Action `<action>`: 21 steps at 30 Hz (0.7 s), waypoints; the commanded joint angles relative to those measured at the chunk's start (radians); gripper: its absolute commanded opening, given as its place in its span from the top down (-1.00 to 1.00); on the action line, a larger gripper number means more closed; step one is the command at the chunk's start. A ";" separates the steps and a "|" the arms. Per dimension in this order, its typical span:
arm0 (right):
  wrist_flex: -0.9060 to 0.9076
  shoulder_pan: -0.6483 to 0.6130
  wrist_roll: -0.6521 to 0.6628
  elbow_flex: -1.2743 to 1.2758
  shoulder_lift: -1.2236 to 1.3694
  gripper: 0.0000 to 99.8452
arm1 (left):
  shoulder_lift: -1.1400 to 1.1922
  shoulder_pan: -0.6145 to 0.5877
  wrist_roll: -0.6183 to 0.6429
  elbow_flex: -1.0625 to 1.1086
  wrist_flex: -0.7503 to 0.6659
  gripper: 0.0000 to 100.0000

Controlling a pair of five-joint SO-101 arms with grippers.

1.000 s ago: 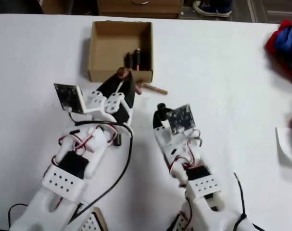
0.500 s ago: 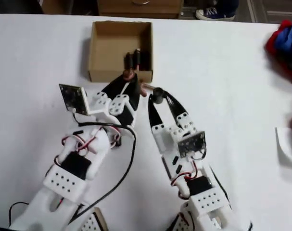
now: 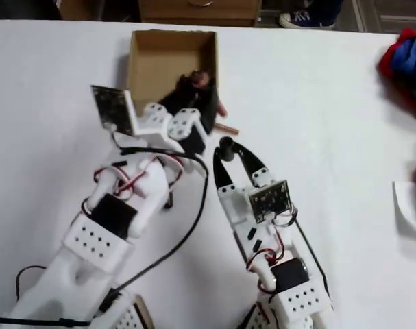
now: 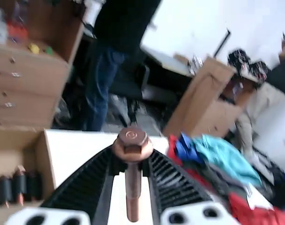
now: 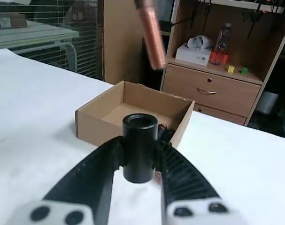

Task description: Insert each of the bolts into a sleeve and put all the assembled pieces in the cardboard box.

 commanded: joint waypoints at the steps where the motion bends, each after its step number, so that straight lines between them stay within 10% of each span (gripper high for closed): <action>1: 0.036 0.015 0.000 0.011 -0.030 0.96 | 0.000 0.063 -0.071 -0.067 0.078 0.95; 21: 0.038 0.088 0.000 0.011 -0.031 0.96 | 0.009 0.115 -0.190 -0.048 0.161 0.95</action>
